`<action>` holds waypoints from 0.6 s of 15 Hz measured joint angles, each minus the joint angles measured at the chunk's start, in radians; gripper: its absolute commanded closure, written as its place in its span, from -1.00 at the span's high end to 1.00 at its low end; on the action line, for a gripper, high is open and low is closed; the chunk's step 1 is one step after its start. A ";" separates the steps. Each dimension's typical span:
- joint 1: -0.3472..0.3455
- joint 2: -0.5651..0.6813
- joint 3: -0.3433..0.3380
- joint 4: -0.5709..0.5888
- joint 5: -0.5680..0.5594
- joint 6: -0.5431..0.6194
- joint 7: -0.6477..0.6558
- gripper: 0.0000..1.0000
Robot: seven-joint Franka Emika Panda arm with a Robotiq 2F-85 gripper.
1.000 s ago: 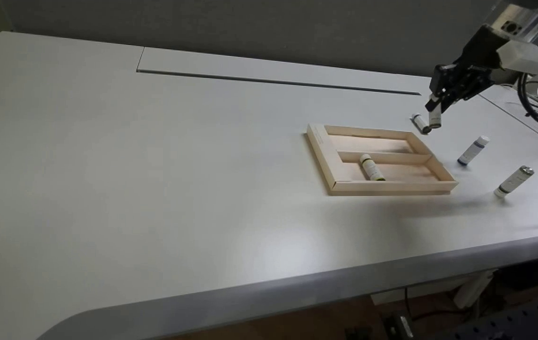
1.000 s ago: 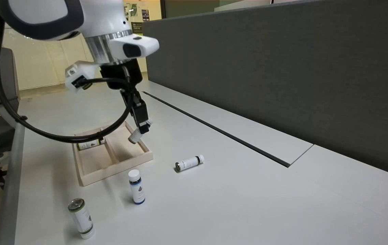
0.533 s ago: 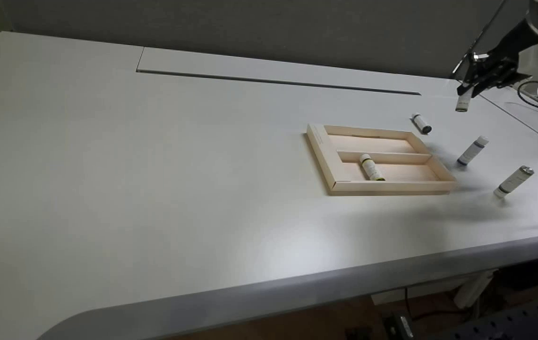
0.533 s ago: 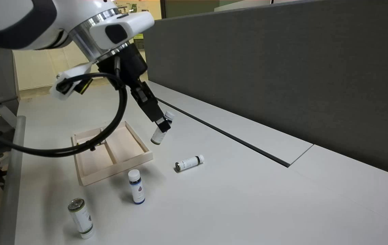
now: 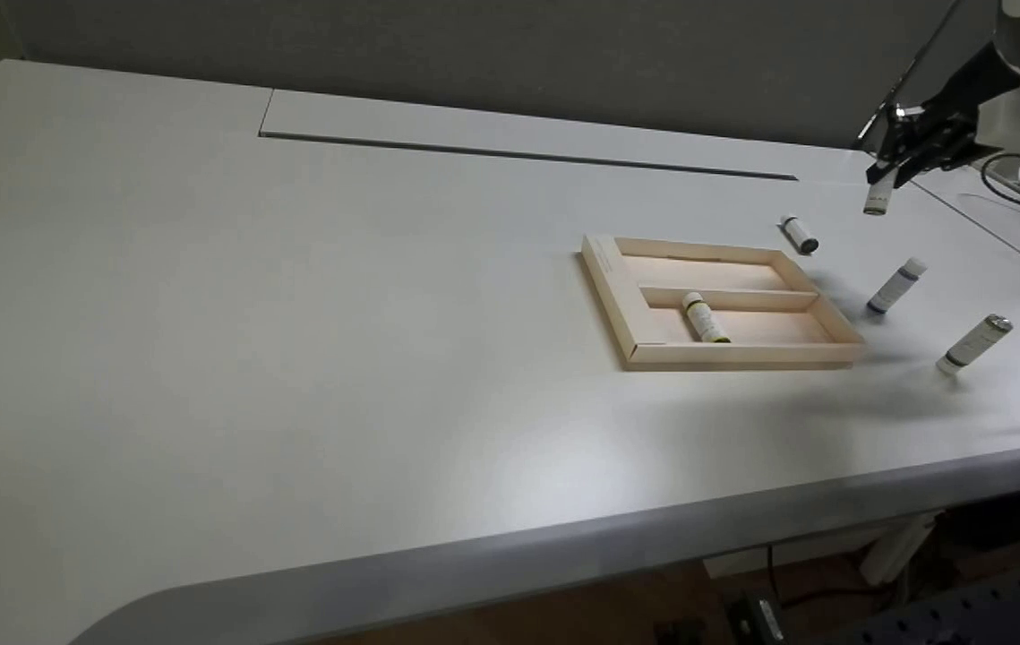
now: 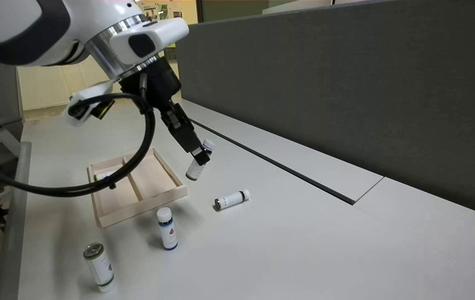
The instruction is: Take the right bottle from the box and put it on the table
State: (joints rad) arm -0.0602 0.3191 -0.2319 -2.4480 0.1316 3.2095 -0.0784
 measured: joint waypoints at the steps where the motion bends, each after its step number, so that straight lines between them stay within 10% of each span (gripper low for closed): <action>1: 0.000 0.002 0.001 0.001 -0.007 0.001 0.000 -0.87; 9: 0.073 0.140 0.011 0.081 -0.030 0.178 0.004 -0.87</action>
State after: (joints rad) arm 0.0127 0.4593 -0.2205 -2.3669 0.1018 3.3879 -0.0744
